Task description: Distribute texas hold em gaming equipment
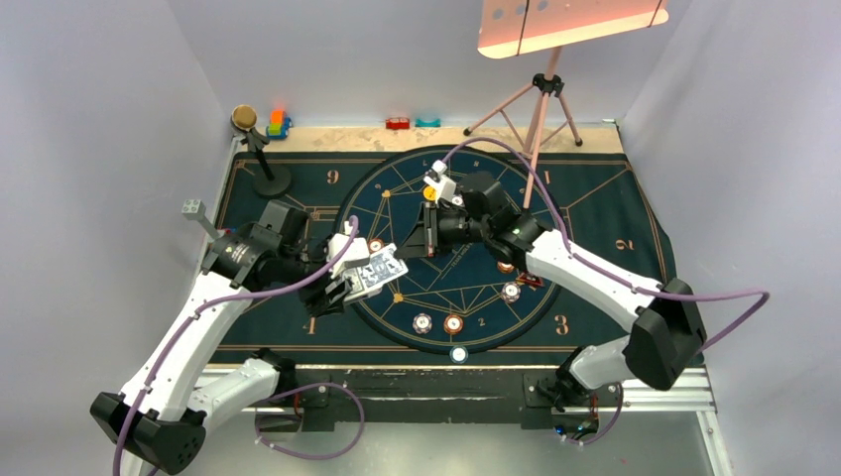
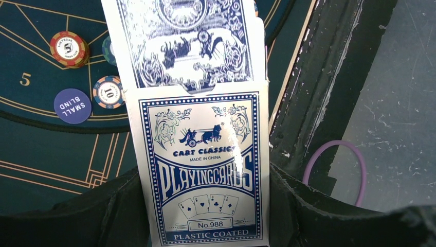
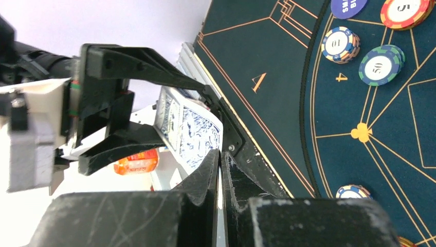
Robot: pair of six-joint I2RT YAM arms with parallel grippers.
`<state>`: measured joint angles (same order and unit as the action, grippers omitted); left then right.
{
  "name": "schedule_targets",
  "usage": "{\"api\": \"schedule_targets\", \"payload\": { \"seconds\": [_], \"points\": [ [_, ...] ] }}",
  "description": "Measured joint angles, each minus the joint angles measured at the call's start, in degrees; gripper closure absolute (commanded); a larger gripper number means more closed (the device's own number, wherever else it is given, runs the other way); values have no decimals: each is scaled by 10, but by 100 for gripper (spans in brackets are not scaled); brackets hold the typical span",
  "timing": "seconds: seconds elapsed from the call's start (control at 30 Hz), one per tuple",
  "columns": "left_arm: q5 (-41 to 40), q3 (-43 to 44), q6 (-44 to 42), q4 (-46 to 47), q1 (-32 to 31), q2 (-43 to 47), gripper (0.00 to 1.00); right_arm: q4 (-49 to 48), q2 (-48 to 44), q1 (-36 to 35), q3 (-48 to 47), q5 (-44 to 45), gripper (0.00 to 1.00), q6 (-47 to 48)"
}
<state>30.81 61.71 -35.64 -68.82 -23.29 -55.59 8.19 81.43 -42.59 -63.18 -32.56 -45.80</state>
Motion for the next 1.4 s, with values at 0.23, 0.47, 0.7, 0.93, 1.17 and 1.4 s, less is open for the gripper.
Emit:
{"api": "schedule_targets", "payload": {
  "seconds": [0.23,0.47,0.7,0.93,1.17,1.4],
  "points": [
    [0,-1,0,4,0,5,92,-26,-38,21,18,-21,100,-22],
    [-1,-8,-1,4,0,8,93,-68,-43,51,55,-60,100,-62],
    [-5,-26,-4,3,0,16,95,-106,-56,122,62,-92,100,-97],
    [-10,-32,-6,0,0,23,98,-141,11,132,47,-107,100,-109],
    [-8,-32,-5,-15,0,37,98,-169,203,102,-55,-94,100,-118],
    [-8,-32,-5,-28,0,39,99,-147,421,25,-294,-56,100,-111]
  ]
}}
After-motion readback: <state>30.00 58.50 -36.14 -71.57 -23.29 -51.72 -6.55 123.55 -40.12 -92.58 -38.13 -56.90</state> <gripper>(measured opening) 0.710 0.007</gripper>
